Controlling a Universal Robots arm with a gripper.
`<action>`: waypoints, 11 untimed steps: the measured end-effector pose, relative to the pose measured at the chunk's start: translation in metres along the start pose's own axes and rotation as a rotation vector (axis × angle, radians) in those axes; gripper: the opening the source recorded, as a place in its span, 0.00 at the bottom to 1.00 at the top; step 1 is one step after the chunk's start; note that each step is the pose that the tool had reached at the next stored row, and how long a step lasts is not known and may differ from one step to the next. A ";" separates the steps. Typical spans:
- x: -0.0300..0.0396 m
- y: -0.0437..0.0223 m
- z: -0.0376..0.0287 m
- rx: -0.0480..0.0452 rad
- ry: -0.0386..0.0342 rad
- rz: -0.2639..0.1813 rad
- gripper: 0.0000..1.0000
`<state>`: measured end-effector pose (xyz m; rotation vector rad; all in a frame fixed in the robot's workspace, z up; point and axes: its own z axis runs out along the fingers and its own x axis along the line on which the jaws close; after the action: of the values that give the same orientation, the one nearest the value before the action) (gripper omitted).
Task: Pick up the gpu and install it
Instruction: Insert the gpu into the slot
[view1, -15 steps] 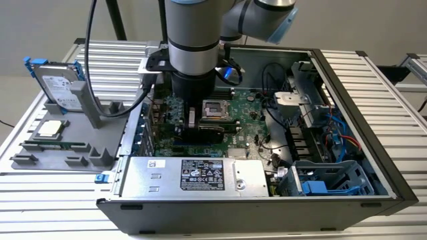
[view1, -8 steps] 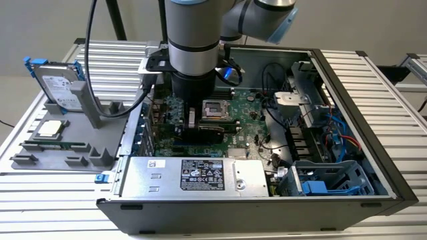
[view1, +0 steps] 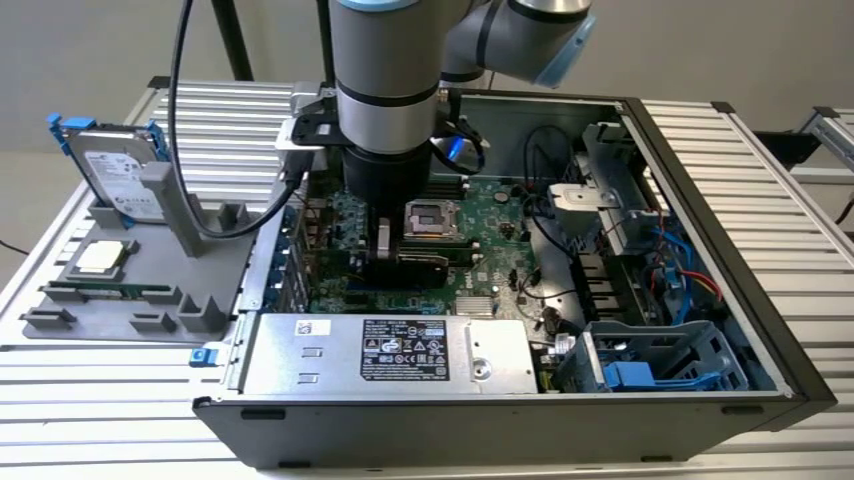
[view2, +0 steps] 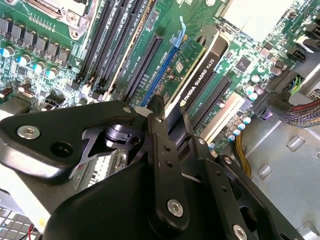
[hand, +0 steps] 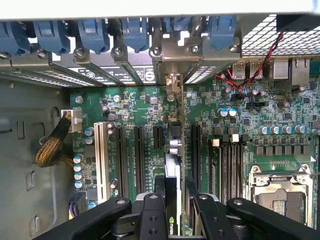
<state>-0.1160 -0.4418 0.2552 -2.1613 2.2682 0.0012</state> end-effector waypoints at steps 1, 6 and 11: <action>0.0000 0.0000 0.0000 -0.0001 0.0001 0.000 0.00; 0.0001 0.0000 0.0019 -0.0003 0.0005 0.000 0.00; 0.0001 0.0002 0.0038 -0.0001 0.0001 0.000 0.00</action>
<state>-0.1162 -0.4419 0.2514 -2.1616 2.2682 0.0012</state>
